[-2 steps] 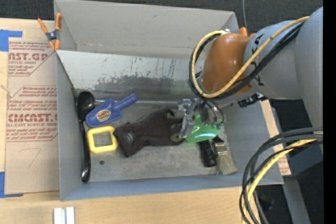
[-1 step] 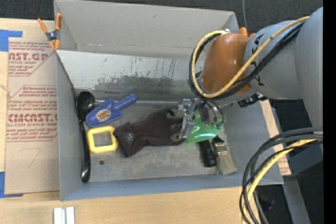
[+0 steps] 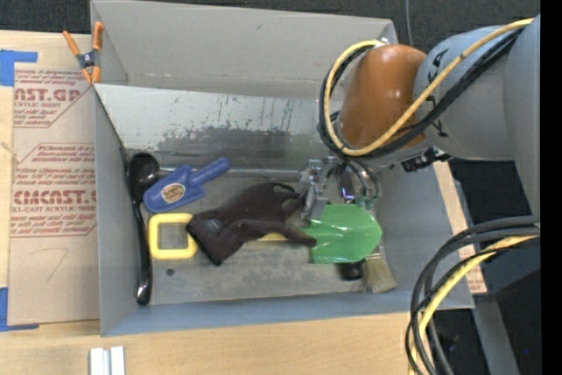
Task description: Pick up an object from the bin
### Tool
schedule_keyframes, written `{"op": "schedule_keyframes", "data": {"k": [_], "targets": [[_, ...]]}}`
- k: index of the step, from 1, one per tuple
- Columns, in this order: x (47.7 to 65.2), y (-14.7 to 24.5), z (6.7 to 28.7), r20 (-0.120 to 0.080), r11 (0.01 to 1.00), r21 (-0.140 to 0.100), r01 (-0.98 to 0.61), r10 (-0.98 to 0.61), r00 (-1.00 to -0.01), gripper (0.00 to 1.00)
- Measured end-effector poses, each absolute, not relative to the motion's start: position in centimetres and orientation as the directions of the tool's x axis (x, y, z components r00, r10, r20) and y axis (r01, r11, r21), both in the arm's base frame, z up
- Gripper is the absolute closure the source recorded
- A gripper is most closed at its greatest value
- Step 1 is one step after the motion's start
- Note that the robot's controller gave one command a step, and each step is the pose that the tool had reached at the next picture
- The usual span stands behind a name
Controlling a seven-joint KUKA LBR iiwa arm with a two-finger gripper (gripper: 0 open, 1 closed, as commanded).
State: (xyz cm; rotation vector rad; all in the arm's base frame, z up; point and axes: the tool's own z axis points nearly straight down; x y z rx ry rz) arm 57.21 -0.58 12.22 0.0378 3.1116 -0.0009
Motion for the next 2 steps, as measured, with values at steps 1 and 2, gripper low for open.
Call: {"op": "schedule_keyframes", "data": {"k": [1,2], "targets": [[57.1,-1.0,11.7,-0.029,1.0,-0.002,-0.006,-0.006,-1.0,1.0],[56.3,-2.2,21.0,-0.027,1.0,-0.002,-0.011,-0.011,-1.0,1.0]]}}
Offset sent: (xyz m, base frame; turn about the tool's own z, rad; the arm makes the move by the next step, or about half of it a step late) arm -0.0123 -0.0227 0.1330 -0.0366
